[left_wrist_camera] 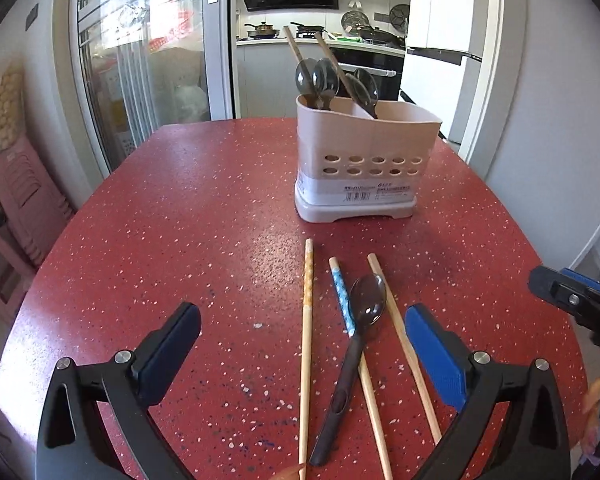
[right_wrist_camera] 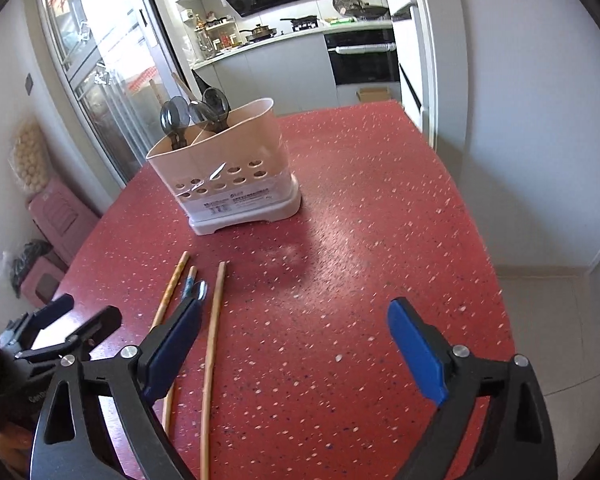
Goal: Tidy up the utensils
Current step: 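Move both tools back down over the remaining chopsticks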
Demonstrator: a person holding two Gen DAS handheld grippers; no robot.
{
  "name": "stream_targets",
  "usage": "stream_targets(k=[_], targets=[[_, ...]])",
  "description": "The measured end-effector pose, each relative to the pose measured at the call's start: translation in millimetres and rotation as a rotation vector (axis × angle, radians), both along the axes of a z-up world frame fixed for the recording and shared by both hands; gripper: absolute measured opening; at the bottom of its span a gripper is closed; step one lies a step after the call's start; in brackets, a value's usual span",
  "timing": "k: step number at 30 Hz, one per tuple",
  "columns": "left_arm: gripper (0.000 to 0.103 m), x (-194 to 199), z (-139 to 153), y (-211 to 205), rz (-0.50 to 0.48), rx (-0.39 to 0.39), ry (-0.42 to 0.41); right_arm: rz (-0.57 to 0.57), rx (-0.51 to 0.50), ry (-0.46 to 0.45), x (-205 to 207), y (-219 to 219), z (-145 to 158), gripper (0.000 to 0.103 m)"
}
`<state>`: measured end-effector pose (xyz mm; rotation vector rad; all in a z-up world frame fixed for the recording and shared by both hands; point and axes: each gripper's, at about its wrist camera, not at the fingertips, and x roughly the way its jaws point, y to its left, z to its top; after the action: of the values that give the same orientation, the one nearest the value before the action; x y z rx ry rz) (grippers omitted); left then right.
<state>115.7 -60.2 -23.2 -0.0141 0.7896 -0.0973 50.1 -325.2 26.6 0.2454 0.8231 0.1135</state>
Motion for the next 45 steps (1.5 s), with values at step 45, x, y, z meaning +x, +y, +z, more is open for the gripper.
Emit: stream_targets(k=[45], targets=[[0.103, 28.0, -57.3, 57.6, -0.036, -0.049, 0.235, 0.172, -0.124, 0.375, 44.0, 82.3, -64.5, 0.099]])
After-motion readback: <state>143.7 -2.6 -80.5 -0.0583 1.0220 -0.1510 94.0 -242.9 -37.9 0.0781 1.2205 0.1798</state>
